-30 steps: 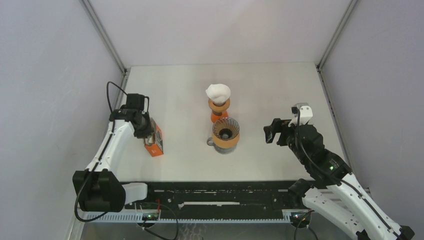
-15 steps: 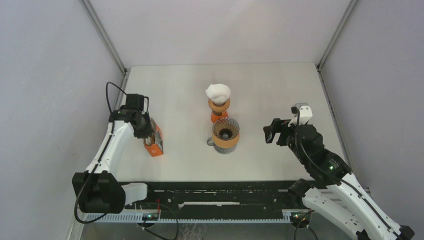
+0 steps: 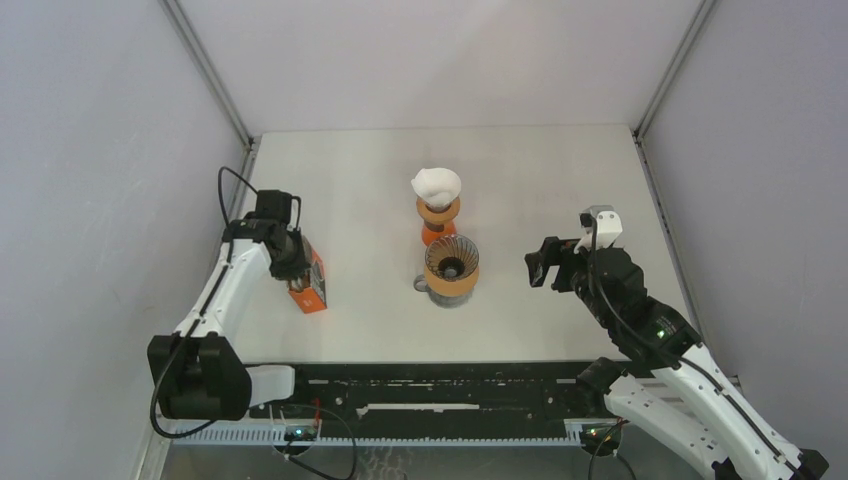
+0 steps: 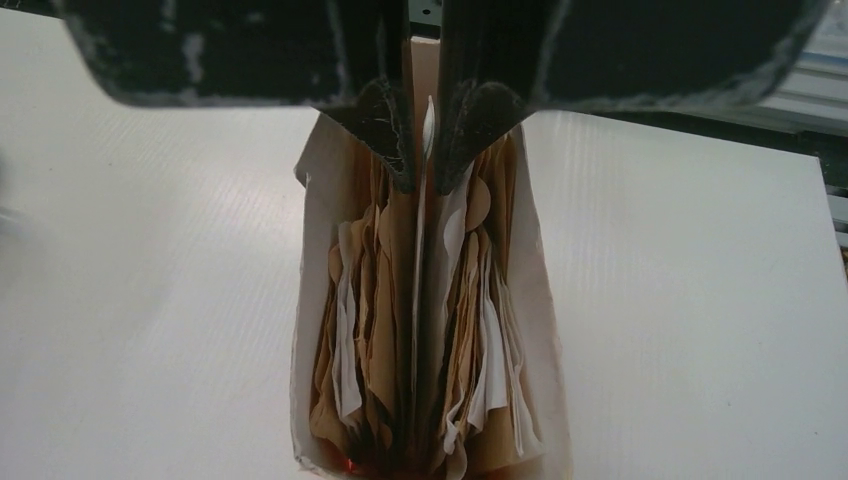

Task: Place the coffee filter in the dripper
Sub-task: Pick up the coffee filter from the coffee filter holder.

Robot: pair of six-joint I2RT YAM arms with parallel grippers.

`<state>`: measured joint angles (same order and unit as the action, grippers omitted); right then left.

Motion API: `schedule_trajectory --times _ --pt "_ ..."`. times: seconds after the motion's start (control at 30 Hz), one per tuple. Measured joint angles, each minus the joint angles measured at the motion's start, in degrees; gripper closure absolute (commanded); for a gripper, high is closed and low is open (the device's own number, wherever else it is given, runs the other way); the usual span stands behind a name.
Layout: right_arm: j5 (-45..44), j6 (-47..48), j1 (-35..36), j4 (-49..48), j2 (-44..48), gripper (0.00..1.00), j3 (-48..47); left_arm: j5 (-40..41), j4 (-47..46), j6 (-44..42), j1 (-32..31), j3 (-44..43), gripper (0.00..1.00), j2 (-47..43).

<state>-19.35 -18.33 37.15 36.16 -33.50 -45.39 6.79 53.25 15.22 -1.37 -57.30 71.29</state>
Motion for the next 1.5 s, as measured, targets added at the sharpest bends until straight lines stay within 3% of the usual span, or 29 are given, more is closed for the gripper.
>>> schedule_trajectory --times 0.27,0.93,1.23,1.5 --pt "0.02 0.00 0.00 0.02 -0.22 0.11 -0.02 -0.66 -0.07 0.00 0.00 0.50 0.99 1.42" --pt "1.20 0.02 -0.42 0.00 -0.55 0.12 0.00 0.02 7.23 -0.72 0.00 -4.98 1.00 -9.35" --pt "4.98 0.37 -0.42 0.00 -1.36 0.12 0.00 -1.55 5.81 -3.67 0.00 -6.10 1.00 -23.87" --pt "8.33 1.40 -0.42 -0.61 -0.85 0.11 -0.02 -9.86 -7.50 -6.19 0.00 -2.54 1.00 -42.66"
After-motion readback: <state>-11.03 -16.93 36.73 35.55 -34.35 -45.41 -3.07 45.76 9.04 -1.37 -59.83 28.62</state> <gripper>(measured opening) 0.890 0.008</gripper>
